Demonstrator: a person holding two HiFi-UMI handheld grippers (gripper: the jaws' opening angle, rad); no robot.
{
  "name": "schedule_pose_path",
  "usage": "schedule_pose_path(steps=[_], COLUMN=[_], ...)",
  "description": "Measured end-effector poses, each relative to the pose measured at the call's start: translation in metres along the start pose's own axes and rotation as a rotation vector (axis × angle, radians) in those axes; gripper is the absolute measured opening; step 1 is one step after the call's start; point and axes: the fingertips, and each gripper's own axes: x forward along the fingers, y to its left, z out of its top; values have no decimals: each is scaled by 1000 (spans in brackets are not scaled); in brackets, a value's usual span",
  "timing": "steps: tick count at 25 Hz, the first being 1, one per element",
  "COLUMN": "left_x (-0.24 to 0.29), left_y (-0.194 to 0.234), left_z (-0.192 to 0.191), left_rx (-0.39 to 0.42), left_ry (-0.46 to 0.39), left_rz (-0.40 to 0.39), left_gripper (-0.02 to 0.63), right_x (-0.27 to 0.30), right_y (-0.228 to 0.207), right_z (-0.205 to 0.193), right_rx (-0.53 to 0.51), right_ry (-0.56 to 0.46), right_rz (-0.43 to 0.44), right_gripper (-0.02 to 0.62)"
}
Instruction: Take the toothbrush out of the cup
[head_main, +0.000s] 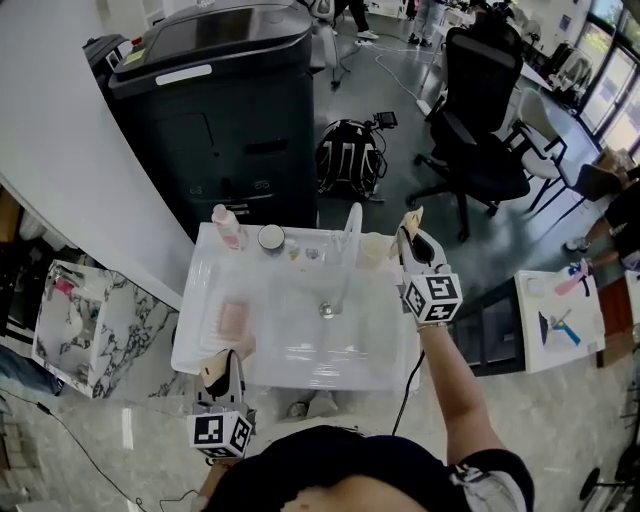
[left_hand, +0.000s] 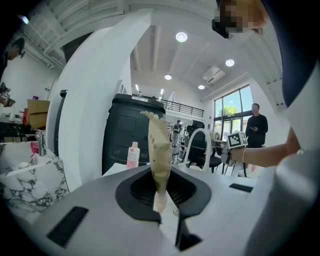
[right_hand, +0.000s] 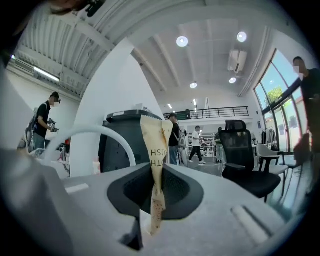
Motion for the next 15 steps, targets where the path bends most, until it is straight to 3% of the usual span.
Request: schedule_pose_path(steps=[8, 15], left_x=[19, 29], left_y=[-8, -14], left_z=[8, 17], left_rx=[39, 56], left_ry=[-14, -31], left_rz=[-77, -109], left_gripper=[28, 28], right_x=[-94, -148], right_y=[19, 50], right_z=[20, -5], right_rx=[93, 28], right_ry=[-88, -34], right_rz=[-72, -100], right_gripper=[35, 35])
